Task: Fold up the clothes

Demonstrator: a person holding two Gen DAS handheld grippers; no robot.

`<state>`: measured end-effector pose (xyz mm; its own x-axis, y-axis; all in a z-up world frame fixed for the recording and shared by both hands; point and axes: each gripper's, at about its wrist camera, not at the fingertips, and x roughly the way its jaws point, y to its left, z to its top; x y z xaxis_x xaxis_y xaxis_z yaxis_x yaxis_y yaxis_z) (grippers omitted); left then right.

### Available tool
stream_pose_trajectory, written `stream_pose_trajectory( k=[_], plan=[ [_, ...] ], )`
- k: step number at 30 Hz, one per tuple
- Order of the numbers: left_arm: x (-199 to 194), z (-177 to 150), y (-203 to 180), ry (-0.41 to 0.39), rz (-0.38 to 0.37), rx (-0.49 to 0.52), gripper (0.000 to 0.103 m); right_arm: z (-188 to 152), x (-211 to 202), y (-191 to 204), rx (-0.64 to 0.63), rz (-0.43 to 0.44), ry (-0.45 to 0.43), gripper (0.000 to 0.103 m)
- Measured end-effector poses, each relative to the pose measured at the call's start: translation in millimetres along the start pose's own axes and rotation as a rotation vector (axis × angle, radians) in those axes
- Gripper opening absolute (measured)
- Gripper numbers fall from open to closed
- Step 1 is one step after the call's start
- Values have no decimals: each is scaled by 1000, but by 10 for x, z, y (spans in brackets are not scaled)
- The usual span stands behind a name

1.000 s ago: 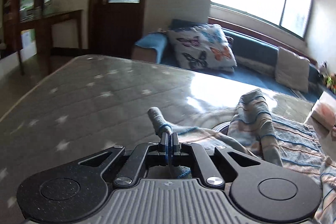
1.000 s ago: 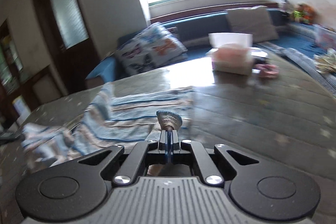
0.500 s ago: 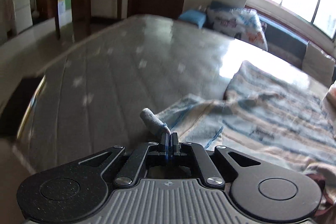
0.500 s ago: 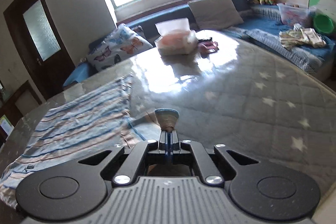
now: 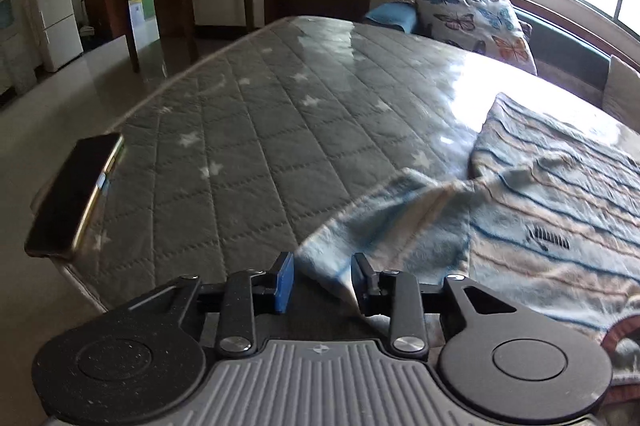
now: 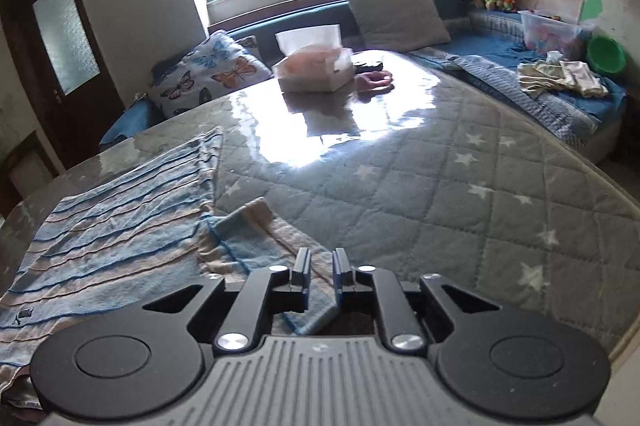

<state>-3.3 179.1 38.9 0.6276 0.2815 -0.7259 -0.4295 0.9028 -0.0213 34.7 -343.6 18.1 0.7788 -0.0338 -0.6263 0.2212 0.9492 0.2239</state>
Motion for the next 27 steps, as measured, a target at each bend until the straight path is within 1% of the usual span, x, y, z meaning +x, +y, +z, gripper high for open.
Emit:
stream_pose_trajectory(
  k=[1,3,5,6,7,11,13,14,16,17,18,19,21,23,24,27],
  plan=[
    [2,32,-7,-7,-2,2,35,3,31,49,-15,9,5,23],
    [12,116,-69,-26,-22,20,35,9,96,152,-46,28,18,24],
    [41,211,-170,-39,-66,41,35,13,170,255,-71,48,31,27],
    [60,259,-239,-44,-87,53,35,17,206,302,-81,54,37,31],
    [92,312,-328,-50,-106,70,35,19,227,331,-87,58,40,35],
    [274,525,-726,-71,-174,151,35,48,337,493,-125,92,49,43],
    [393,648,-926,-75,-208,188,35,62,395,554,-138,97,52,51],
    [459,713,-1024,-76,-223,204,35,63,412,569,-143,99,52,53],
    [584,829,-1220,-82,-251,233,40,80,480,611,-156,104,55,58],
    [652,900,-1308,-86,-255,241,42,83,503,621,-159,106,56,60],
    [727,971,-1390,-88,-264,250,44,83,532,632,-161,109,57,65],
    [801,1039,-1471,-90,-270,259,44,83,563,643,-163,112,59,69],
    [942,1149,-1616,-94,-273,273,44,83,625,666,-168,117,62,72],
    [1075,1221,-1740,-102,-265,293,44,80,672,682,-170,123,63,78],
    [1142,1252,-1799,-106,-259,302,44,76,691,684,-169,126,64,83],
    [1329,1315,-1925,-91,-269,326,44,65,742,691,-169,131,65,87]
  ],
)
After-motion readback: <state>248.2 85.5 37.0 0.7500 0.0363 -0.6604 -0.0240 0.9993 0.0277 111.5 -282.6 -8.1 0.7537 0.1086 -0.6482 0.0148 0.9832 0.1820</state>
